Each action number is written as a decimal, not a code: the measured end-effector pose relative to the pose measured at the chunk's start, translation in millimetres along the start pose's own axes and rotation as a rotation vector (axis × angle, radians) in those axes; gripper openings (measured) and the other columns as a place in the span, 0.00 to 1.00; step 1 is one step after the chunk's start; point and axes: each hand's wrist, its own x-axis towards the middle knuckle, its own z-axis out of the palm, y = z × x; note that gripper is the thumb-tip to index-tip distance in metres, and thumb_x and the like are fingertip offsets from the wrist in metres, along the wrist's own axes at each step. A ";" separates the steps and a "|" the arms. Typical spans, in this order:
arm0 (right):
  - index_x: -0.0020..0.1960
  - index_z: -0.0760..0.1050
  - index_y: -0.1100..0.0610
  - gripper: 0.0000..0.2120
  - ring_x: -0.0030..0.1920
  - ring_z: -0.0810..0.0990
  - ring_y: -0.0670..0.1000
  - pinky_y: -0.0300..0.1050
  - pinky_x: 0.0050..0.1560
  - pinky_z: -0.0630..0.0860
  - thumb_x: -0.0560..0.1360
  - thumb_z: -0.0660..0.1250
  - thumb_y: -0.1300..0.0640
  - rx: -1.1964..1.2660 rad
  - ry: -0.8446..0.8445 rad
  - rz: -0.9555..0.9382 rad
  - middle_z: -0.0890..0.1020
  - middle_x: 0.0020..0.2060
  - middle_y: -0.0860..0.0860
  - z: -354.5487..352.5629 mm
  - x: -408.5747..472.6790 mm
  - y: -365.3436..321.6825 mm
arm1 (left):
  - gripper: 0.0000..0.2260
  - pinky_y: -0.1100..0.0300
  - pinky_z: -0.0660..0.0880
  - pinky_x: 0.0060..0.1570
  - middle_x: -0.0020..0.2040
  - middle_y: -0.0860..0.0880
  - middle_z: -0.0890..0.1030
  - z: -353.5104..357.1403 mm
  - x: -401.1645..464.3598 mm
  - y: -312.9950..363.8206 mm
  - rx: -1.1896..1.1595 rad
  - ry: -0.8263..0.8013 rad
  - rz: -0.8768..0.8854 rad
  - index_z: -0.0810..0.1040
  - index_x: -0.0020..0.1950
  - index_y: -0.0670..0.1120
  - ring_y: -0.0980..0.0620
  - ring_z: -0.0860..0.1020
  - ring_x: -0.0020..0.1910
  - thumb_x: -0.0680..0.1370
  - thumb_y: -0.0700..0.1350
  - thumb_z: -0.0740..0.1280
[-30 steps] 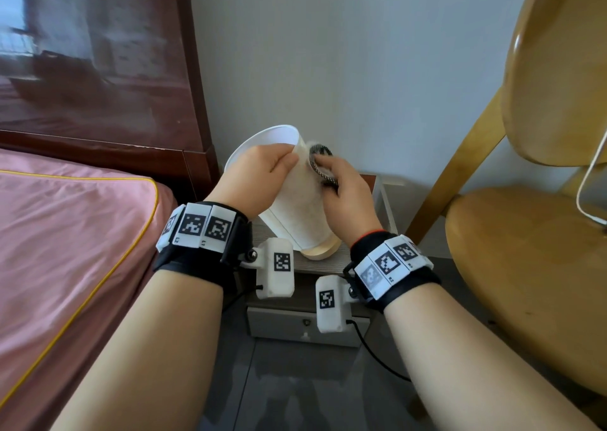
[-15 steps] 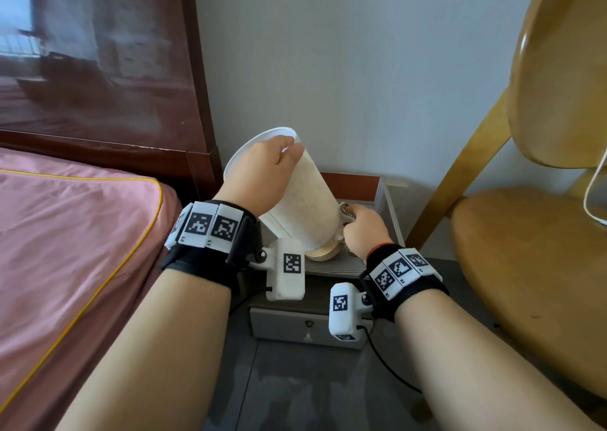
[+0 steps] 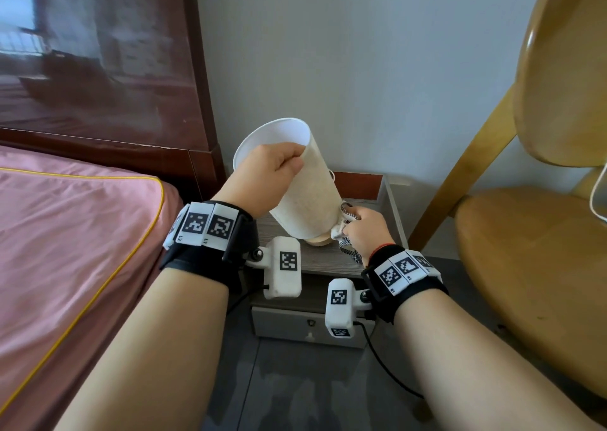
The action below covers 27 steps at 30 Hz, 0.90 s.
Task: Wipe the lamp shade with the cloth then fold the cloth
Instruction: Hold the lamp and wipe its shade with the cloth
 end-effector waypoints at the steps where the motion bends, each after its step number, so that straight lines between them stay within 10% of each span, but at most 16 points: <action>1: 0.69 0.71 0.55 0.27 0.40 0.75 0.42 0.36 0.35 0.78 0.74 0.58 0.73 -0.037 -0.004 -0.002 0.74 0.65 0.54 0.1 0.4 0.5 | 0.12 0.55 0.74 0.50 0.51 0.43 0.82 0.8 0.5 -1.3 -0.002 -0.004 -0.016 0.79 0.60 0.46 0.42 0.78 0.50 0.81 0.43 0.59; 8: 0.69 0.71 0.55 0.26 0.44 0.81 0.57 0.52 0.45 0.82 0.74 0.58 0.70 -0.321 -0.089 -0.071 0.79 0.57 0.57 -3.5 2.0 -6.5 | 0.12 0.59 0.64 0.31 0.29 0.53 0.69 8.4 7.5 -5.3 0.150 0.093 -0.067 0.73 0.44 0.43 0.53 0.68 0.29 0.82 0.48 0.57; 12: 0.55 0.79 0.58 0.12 0.46 0.79 0.58 0.45 0.42 0.75 0.74 0.62 0.64 -0.548 0.005 -0.154 0.80 0.43 0.54 -8.5 0.6 -20.9 | 0.07 0.48 0.69 0.49 0.31 0.49 0.71 8.4 7.4 -5.6 0.289 0.081 -0.035 0.66 0.45 0.46 0.40 0.74 0.38 0.82 0.45 0.54; 17: 0.64 0.74 0.52 0.20 0.50 0.80 0.55 0.58 0.56 0.79 0.74 0.59 0.62 -0.131 0.202 -0.330 0.80 0.57 0.54 -17.3 -5.7 -45.8 | 0.08 0.48 0.68 0.54 0.33 0.51 0.72 2.8 5.0 -2.6 0.258 0.016 -0.026 0.72 0.49 0.45 0.39 0.76 0.43 0.82 0.44 0.55; 27: 0.69 0.72 0.58 0.24 0.69 0.67 0.46 0.32 0.69 0.60 0.73 0.61 0.69 -0.151 0.055 -0.863 0.71 0.70 0.54 3.8 -30.1 -65.8 | 0.15 0.57 0.61 0.30 0.29 0.52 0.68 6.9 5.0 0.9 0.152 -0.032 0.008 0.66 0.35 0.50 0.52 0.66 0.28 0.82 0.44 0.57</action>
